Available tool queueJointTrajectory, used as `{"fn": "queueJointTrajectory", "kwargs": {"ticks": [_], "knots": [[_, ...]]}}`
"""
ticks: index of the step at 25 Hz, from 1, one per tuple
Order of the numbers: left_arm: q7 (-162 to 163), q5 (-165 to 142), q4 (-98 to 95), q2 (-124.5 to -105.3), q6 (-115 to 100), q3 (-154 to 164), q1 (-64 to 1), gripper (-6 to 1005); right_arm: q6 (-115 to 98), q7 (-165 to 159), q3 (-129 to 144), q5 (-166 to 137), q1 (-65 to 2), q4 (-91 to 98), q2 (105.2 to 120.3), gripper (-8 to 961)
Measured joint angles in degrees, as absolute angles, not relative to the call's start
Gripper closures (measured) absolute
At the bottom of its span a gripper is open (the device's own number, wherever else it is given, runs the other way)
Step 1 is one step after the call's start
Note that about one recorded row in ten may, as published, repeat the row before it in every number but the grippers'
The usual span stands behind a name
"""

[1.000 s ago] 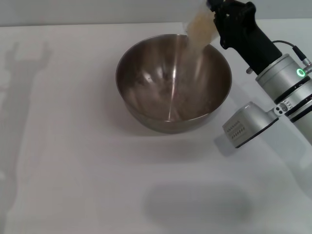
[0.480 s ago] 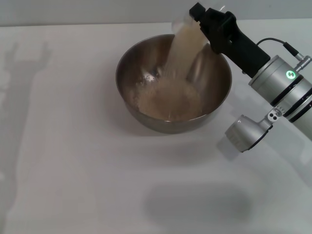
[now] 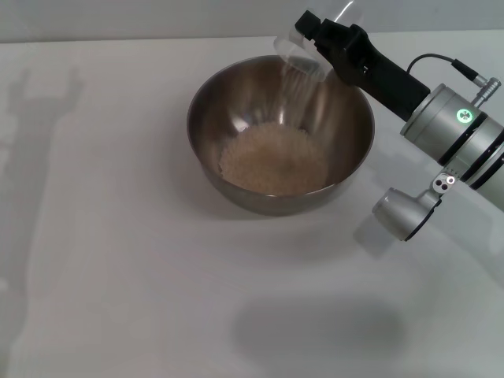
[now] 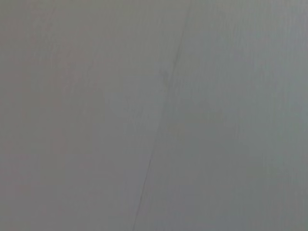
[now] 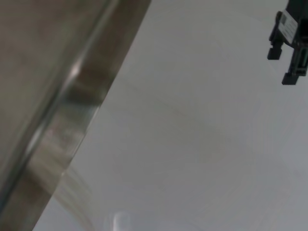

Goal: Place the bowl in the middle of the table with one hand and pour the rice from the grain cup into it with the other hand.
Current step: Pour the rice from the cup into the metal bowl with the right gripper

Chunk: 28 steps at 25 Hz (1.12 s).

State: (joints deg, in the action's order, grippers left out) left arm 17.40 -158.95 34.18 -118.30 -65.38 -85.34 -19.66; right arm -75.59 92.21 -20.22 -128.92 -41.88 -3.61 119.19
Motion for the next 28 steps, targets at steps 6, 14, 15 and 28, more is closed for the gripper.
{"fn": "queueJointTrajectory", "kwargs": {"ticks": [6, 14, 15, 28], "knots": [[17.9, -159.0, 34.2, -118.23, -65.5, -85.4, -19.8, 128, -75.6, 92.9, -20.2, -130.9, -41.7, -3.4, 119.22, 946], [17.9, -159.0, 34.3, -118.21, -65.5, -85.4, -20.3, 128, -75.9, 93.4, -20.4, -131.2, -41.6, -2.2, 119.15, 946], [17.9, -159.0, 34.3, -118.21, -65.5, -85.5, -20.3, 128, -75.7, 93.4, -20.0, -131.7, -41.5, -2.2, 119.18, 946], [17.9, -159.0, 34.3, -118.27, -65.5, -85.5, -20.7, 128, -76.1, 93.5, -22.5, -132.6, -42.2, -1.9, 119.15, 947]]}}
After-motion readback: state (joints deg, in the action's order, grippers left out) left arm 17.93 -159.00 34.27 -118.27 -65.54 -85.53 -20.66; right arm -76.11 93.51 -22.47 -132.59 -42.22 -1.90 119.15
